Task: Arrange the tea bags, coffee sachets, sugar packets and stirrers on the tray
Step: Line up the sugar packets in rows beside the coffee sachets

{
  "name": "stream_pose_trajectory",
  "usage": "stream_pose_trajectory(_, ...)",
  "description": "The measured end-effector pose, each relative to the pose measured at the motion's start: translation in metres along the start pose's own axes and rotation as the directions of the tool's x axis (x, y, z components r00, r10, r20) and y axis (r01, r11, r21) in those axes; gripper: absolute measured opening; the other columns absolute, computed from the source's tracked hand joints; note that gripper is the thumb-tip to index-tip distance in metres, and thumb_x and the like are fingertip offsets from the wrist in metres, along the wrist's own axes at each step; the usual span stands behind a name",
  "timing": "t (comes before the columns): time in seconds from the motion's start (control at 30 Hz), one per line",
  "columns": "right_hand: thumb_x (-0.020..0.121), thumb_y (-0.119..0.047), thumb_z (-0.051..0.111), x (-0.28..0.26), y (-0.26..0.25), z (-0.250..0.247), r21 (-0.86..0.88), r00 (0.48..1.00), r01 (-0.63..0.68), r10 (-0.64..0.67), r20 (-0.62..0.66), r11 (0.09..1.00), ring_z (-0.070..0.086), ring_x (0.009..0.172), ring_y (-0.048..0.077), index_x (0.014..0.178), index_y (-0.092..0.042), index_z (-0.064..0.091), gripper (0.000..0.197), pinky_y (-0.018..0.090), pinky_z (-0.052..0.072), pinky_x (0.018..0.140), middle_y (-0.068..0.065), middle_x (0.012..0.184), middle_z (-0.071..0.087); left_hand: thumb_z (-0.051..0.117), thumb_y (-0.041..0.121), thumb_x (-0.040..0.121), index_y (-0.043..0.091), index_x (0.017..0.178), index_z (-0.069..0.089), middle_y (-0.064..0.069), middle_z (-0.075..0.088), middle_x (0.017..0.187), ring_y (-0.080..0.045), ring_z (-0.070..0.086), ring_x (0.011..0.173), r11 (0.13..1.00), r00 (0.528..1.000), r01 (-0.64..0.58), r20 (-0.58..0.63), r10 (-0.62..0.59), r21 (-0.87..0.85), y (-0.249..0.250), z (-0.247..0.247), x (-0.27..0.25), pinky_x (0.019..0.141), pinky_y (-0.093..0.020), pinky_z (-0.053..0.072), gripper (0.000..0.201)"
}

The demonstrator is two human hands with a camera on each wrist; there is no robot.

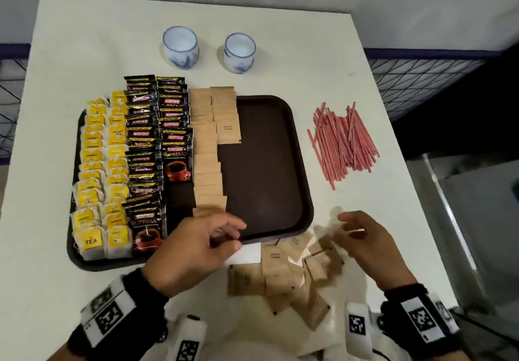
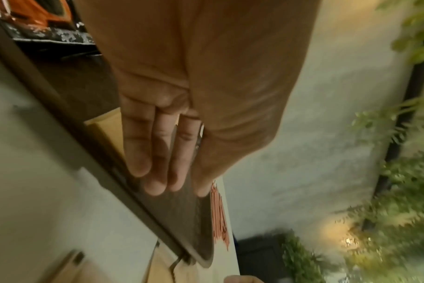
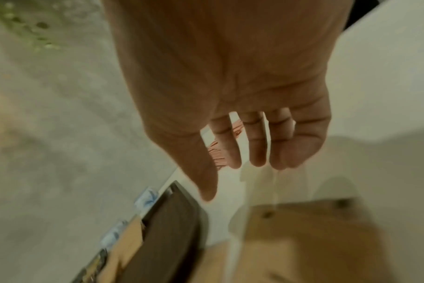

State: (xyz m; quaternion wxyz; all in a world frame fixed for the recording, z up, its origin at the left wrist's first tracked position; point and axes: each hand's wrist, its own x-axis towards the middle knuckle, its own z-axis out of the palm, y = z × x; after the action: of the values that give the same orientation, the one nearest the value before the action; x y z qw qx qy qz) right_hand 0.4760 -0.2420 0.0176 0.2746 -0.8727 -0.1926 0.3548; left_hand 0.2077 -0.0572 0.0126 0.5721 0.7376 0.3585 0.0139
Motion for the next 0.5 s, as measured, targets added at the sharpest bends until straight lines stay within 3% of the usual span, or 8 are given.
stream_pose_trajectory(0.1,0.062,-0.038,0.092,-0.029,0.028,-0.003,-0.213,0.990,0.124,-0.108,0.087,0.969,0.058,0.105,0.013,0.130,-0.031,0.054,0.078,0.023,0.048,0.084,-0.009,0.112,0.051,0.072,0.029,0.088,0.056,0.109,0.060,0.031,0.066,0.106,0.009,0.062,0.094,0.984,0.990,-0.034,0.142,0.009,0.176,-0.001,0.009,-0.007,0.077,-0.015,0.052,0.036)
stream_pose_trajectory(0.2,0.048,-0.068,0.081,-0.048,0.040,0.013,-0.393,0.958,0.285,-0.244,0.152,0.874,0.047,0.118,0.019,0.146,-0.024,0.038,0.116,0.037,0.044,0.100,-0.004,0.123,0.040,0.067,0.020,0.087,0.050,0.120,0.059,0.029,0.059,0.109,0.011,0.057,0.090,0.933,0.978,-0.098,0.205,0.027,0.347,-0.002,0.018,-0.007,0.069,-0.008,0.046,0.045)
stream_pose_trajectory(0.3,0.047,-0.077,0.074,-0.054,0.028,0.031,-0.444,0.930,0.366,-0.302,0.210,0.818,0.033,0.124,0.017,0.145,-0.026,0.028,0.120,0.041,0.040,0.104,-0.008,0.127,0.030,0.062,0.021,0.087,0.044,0.130,0.055,0.027,0.052,0.107,0.010,0.052,0.087,0.858,0.971,-0.127,0.237,0.006,0.498,0.000,0.029,-0.008,0.070,-0.007,0.039,0.049)
stream_pose_trajectory(0.37,0.050,-0.071,0.079,-0.060,0.012,0.043,-0.432,0.937,0.323,-0.220,0.271,0.842,0.022,0.122,0.014,0.143,-0.030,0.020,0.118,0.033,0.036,0.102,-0.013,0.122,0.019,0.062,0.023,0.088,0.042,0.134,0.051,0.023,0.051,0.116,0.003,0.054,0.099,0.833,0.968,-0.123,0.250,-0.019,0.539,0.001,0.038,-0.011,0.079,-0.016,0.044,0.051)
stream_pose_trajectory(0.43,0.045,-0.071,0.080,-0.064,0.004,0.055,-0.417,0.952,0.278,-0.189,0.241,0.865,0.020,0.117,0.014,0.143,-0.034,0.017,0.122,0.027,0.036,0.093,-0.011,0.123,0.018,0.067,0.023,0.086,0.041,0.135,0.049,0.019,0.048,0.124,-0.006,0.056,0.107,0.840,0.966,-0.116,0.258,-0.029,0.529,-0.001,0.046,-0.013,0.084,-0.024,0.048,0.056)
stream_pose_trajectory(0.5,0.042,-0.071,0.077,-0.067,0.007,0.069,-0.446,0.959,0.276,-0.210,0.191,0.852,0.021,0.113,0.015,0.144,-0.029,0.020,0.124,0.029,0.041,0.094,-0.007,0.127,0.021,0.068,0.019,0.084,0.040,0.136,0.047,0.017,0.046,0.128,-0.009,0.056,0.107,0.863,0.965,-0.103,0.262,-0.035,0.494,-0.003,0.055,-0.015,0.086,-0.025,0.049,0.060)
